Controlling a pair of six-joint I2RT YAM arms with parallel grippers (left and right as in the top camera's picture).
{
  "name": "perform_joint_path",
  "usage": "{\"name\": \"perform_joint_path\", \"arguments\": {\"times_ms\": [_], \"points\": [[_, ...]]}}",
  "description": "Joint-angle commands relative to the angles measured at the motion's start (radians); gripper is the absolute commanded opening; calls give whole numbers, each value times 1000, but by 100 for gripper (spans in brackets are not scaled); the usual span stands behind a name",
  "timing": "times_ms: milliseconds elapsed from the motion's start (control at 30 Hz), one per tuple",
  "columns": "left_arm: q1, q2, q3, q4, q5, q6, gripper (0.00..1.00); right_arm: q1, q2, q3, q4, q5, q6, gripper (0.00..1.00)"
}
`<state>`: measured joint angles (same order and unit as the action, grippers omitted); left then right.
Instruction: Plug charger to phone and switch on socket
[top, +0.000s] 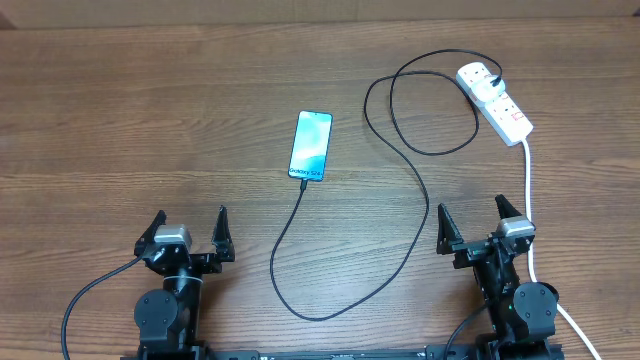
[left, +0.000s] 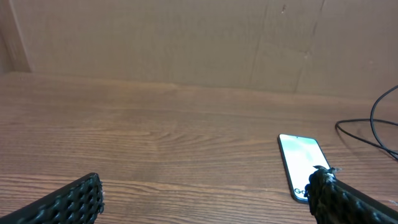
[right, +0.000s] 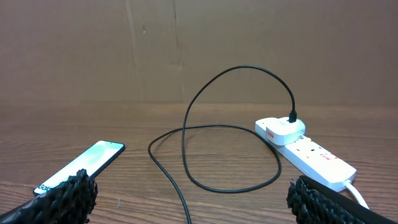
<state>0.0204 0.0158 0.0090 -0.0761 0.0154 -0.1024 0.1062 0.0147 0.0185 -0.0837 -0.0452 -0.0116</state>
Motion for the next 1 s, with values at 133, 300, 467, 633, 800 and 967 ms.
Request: {"name": "perform_joint_path", "arguments": {"times_ms": [133,300,467,633,800,967], "points": [[6,-12,-4,-2,4,-14,100,6,-12,-11,3,2,-5,100],[6,-12,-4,-2,4,-14,100,6,-12,-11,3,2,-5,100],[6,-12,-4,-2,3,-14,100,5,-12,-11,3,-2,-3,100],[6,-12,-4,-2,3,-14,100,5,-12,-11,2,-2,59,100],[6,-12,-4,-2,4,-14,100,5,-12,-11,0,10,66,100],[6,-12,-4,-2,3,-14,100,5,-12,-10,-1,25,56,100]]}}
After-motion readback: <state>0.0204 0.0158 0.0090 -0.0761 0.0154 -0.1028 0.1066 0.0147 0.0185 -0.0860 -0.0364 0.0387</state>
